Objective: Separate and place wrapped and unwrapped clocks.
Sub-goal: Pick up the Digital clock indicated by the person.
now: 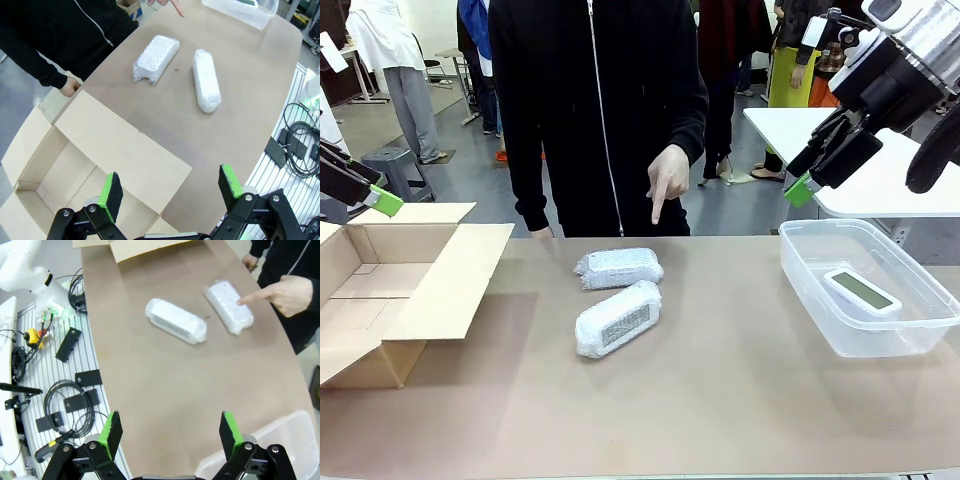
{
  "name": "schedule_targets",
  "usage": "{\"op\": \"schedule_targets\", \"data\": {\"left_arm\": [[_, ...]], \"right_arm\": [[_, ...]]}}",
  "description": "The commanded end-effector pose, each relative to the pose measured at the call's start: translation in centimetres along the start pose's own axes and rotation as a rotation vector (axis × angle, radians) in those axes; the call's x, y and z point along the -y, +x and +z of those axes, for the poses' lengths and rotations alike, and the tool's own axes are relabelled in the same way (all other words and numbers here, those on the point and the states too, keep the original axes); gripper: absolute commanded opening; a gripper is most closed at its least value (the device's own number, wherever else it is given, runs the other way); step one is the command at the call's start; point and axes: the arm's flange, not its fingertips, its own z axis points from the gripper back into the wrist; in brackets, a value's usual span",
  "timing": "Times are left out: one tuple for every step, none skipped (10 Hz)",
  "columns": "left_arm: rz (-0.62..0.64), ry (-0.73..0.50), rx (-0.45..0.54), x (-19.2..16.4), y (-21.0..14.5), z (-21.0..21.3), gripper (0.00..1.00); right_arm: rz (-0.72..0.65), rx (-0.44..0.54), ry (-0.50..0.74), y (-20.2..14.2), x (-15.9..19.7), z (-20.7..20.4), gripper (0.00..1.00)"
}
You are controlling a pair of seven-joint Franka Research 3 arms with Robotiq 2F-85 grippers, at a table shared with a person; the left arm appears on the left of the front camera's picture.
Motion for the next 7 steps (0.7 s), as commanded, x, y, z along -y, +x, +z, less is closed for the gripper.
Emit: {"op": "schedule_targets", "data": {"left_arm": [[0.001, -0.001, 0.002, 0.0, 0.0, 0.0, 1.0], [0.001, -0.001, 0.002, 0.0, 0.0, 0.0, 1.0], [0.001, -0.001, 0.002, 0.0, 0.0, 0.0, 1.0], [0.001, -0.001, 0.002, 0.0, 0.0, 0.0, 1.0], [0.001, -0.001, 0.002, 0.0, 0.0, 0.0, 1.0], [0.0, 0.0, 0.0, 0.0, 0.0, 0.0, 1.0], [-0.069, -0.057, -0.074, 0.4, 2.0, -2.6, 1.0]], "right_arm": [[0.008, 0.021, 0.018, 0.0, 0.1, 0.0, 1.0], [0.008, 0.021, 0.018, 0.0, 0.1, 0.0, 1.0], [0.008, 0.021, 0.018, 0.0, 0.1, 0.0, 1.0], [0.008, 0.021, 0.018, 0.0, 0.1, 0.0, 1.0], [0.008, 0.021, 0.018, 0.0, 0.1, 0.0, 1.0], [0.008, 0.021, 0.018, 0.0, 0.1, 0.0, 1.0], [0.008, 0.021, 0.018, 0.0, 0.1, 0.0, 1.0]]}}
